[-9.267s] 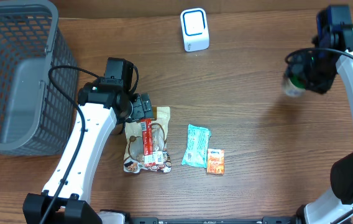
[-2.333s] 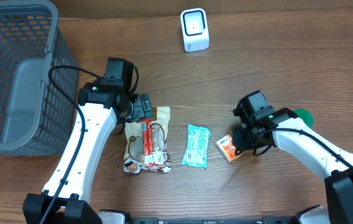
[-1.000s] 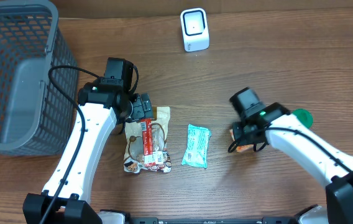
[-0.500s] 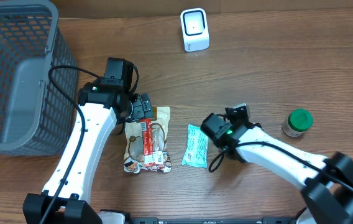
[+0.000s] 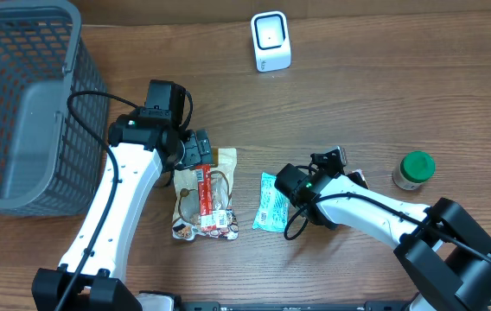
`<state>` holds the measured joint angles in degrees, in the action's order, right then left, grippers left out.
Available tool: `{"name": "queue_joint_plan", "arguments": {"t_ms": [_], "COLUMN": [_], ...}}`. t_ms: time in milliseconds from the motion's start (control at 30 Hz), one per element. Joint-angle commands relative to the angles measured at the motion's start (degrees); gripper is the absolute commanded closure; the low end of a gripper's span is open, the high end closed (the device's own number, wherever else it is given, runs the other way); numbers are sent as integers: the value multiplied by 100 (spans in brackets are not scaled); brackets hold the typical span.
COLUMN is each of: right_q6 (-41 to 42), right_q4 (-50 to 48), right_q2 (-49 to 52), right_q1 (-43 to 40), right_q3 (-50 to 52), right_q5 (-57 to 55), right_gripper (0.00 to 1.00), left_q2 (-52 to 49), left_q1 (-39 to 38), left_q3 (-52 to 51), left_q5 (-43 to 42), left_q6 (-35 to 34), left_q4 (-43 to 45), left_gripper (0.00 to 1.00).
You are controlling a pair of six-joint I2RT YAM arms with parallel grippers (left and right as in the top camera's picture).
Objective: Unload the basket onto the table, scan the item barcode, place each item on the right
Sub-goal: 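Lower the Kleenex pack onto the table at right and open gripper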
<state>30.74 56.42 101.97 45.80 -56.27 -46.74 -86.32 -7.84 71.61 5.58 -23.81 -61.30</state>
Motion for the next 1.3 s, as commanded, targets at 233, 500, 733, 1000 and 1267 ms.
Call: {"name": "queue_joint_plan", "arguments": {"t_ms": [233, 500, 733, 1000, 1267], "right_q6": [101, 98, 101, 101, 101], "right_q4": [-35, -35, -9, 7, 11], "right_q2": [4, 4, 4, 4, -83], "right_q1": [26, 26, 26, 26, 26], "right_q3": [-83, -240, -466, -498, -509], "right_q5": [140, 444, 669, 748, 748], "right_gripper": [82, 86, 86, 79, 68], "left_q2": [-15, -15, -15, -15, -15], "left_q1": [-7, -7, -7, -7, -7], "left_q3": [76, 76, 76, 76, 76], "left_q5": [-28, -28, -28, -28, -28], "left_q6": [-61, -61, -61, -61, -61], "left_q4": [7, 7, 7, 9, 7], "left_gripper": [0, 0, 0, 0, 0]}}
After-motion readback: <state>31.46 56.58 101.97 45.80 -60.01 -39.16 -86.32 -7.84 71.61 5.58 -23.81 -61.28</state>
